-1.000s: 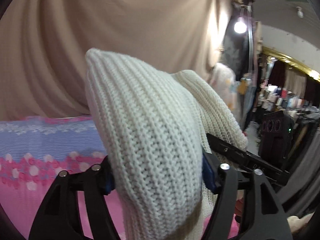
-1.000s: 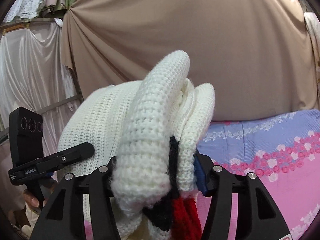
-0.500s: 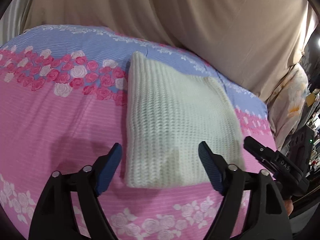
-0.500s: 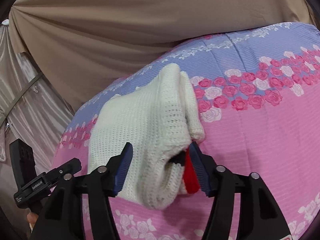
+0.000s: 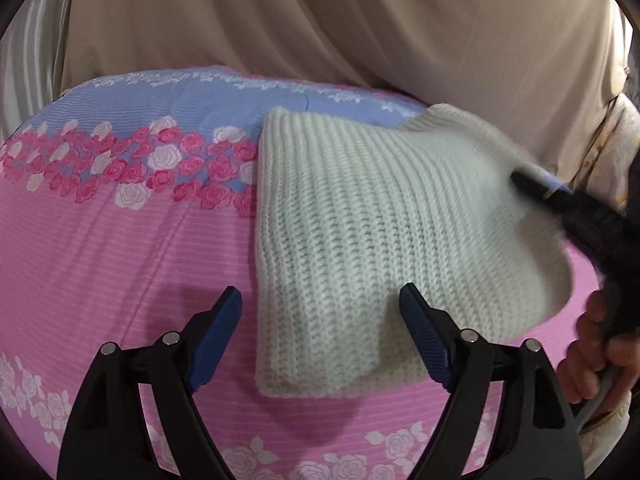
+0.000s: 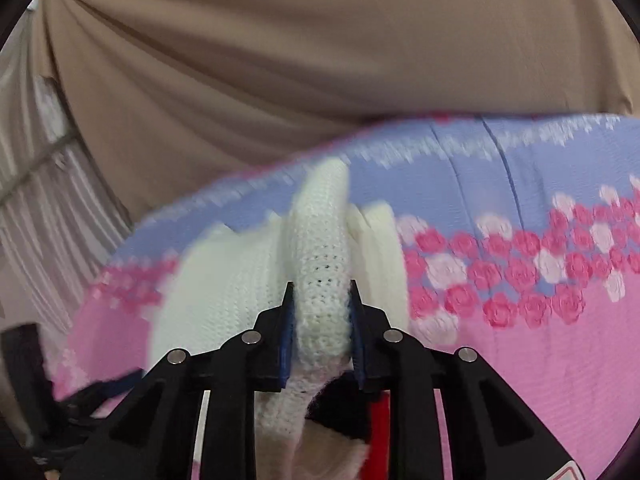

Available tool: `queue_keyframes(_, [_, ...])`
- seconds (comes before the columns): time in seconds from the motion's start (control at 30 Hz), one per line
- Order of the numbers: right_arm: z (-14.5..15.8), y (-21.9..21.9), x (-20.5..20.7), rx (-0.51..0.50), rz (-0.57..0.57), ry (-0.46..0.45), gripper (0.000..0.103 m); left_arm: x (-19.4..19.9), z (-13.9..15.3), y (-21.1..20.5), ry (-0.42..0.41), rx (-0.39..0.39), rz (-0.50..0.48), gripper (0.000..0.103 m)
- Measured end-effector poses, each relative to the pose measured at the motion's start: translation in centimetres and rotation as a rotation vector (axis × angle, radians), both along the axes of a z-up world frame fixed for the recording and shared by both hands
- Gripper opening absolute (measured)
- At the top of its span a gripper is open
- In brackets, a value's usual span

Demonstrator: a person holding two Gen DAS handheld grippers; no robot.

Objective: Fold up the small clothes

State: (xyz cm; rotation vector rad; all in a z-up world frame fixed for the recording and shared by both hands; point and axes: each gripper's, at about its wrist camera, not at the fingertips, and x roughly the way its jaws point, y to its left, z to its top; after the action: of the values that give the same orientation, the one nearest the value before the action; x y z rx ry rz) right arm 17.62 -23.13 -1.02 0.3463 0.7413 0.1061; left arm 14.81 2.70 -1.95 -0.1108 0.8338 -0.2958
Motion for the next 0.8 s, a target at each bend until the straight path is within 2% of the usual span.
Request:
queue_keyframes(0.03, [-1.9, -0.3, 0.8, 0.008, -0.013, 0.062, 0.024, 0.2, -0.5, -0.1, 0.013, 0.009, 0.006, 0.079])
queue_keyframes(0.07, [-2.6, -0.9, 0.3, 0.077, -0.013, 0.042, 0.025, 0.5, -1.0, -0.3, 0.035, 0.021, 0.013, 0.079])
queue_keyframes(0.13, [-1.5, -1.3, -0.9, 0.108, -0.022, 0.015, 0.027, 0.5, -1.5, -0.2, 0.051, 0.024, 0.026, 0.079])
queue_keyframes(0.2, [0.0, -1.0, -2.4, 0.067, -0.046, -0.035, 0.031, 0.3, -1.5, -0.3, 0.047, 0.029, 0.029, 0.079])
queue_keyframes(0.27, [0.2, -0.4, -3.8, 0.007, -0.067, -0.056, 0.031, 0.1, -1.4, -0.5, 0.034, 0.055, 0.038, 0.081])
queue_keyframes(0.33, [-1.4, 0.6, -3.6, -0.076, -0.062, -0.011, 0.032, -0.2, -1.3, -0.7, 0.021, 0.086, 0.052, 0.086])
queue_keyframes(0.37, [-2.2, 1.0, -3.3, -0.106, -0.066, 0.011, 0.037, -0.4, -1.3, -0.9, 0.015, 0.101, 0.062, 0.09])
queue_keyframes(0.43, [-2.6, 1.1, -3.7, -0.103, -0.07, 0.02, 0.039, -0.4, -1.3, -1.0, 0.011, 0.121, 0.069, 0.09])
queue_keyframes(0.6, [-0.2, 3.0, -7.1, -0.144, -0.052, -0.034, 0.039, -1.2, -1.1, -1.1, -0.005, 0.17, 0.076, 0.091])
queue_keyframes(0.73, [-3.2, 4.4, -6.7, -0.277, -0.056, 0.057, 0.039, -1.6, -1.3, -1.3, -0.01, 0.194, 0.085, 0.091])
queue_keyframes(0.8, [-3.9, 4.0, -6.9, -0.248, -0.064, 0.055, 0.039, -1.8, -1.5, -1.5, -0.012, 0.21, 0.097, 0.091])
